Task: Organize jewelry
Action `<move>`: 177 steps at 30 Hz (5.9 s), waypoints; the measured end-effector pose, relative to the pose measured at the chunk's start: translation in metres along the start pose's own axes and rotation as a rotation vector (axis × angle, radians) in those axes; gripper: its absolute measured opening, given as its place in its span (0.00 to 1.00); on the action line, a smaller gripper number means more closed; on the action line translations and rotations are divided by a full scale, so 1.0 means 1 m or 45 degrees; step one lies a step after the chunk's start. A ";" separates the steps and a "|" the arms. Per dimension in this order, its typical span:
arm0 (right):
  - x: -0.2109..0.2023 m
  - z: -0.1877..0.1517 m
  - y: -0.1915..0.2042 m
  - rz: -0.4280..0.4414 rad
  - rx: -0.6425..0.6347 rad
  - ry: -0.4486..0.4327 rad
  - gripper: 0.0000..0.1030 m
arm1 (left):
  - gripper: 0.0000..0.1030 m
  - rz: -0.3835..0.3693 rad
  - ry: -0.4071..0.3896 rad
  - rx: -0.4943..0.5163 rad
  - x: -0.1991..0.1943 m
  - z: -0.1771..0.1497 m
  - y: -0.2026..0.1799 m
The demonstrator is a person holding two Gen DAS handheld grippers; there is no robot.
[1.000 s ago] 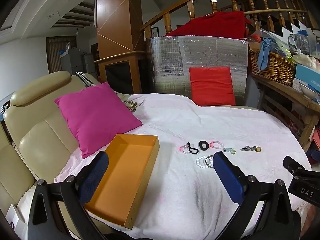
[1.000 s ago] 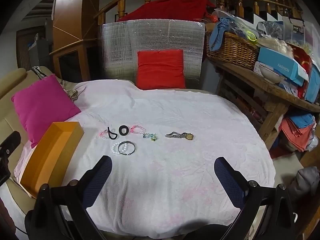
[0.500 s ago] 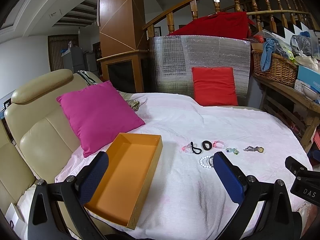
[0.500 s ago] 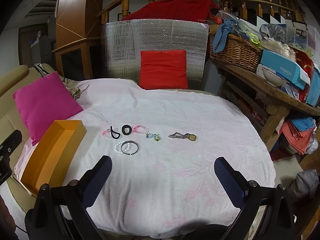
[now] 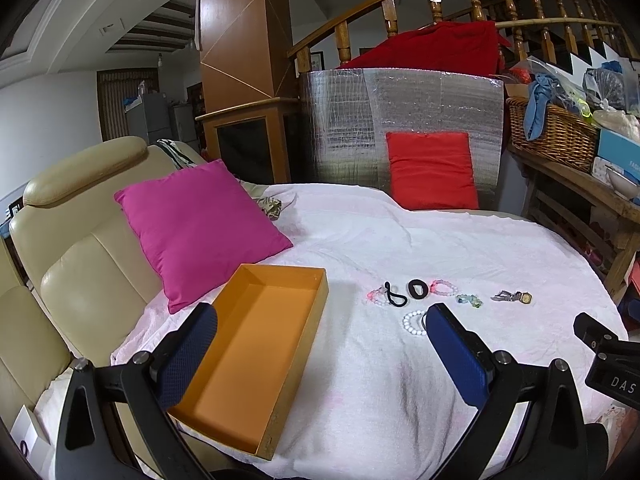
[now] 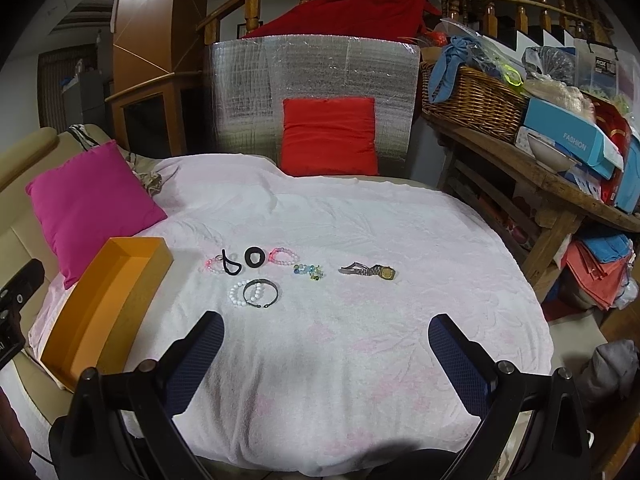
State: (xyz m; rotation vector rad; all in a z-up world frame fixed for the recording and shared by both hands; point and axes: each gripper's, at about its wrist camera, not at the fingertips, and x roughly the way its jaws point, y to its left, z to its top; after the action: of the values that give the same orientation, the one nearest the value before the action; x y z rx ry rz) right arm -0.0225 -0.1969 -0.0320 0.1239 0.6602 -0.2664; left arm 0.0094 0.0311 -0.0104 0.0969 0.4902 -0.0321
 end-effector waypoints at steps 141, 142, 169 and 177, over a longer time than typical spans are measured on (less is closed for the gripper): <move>0.347 0.007 -0.086 0.433 0.039 0.479 0.21 | 0.22 -0.848 0.795 -0.138 0.336 -0.068 -0.141; 0.345 0.007 -0.084 0.426 0.025 0.474 0.21 | 0.16 -0.863 0.791 -0.145 0.337 -0.068 -0.141; 0.320 -0.003 -0.118 0.576 0.225 0.617 0.23 | 0.18 -1.029 0.793 0.133 0.307 -0.077 -0.221; 0.317 0.000 -0.118 0.630 0.274 0.571 0.30 | 0.15 -1.024 0.738 0.194 0.297 -0.079 -0.235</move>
State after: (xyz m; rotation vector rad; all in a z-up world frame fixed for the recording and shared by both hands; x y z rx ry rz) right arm 0.1839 -0.3751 -0.2319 0.5566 1.0177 0.1773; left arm 0.2218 -0.1966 -0.2404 0.0510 1.0819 -0.8491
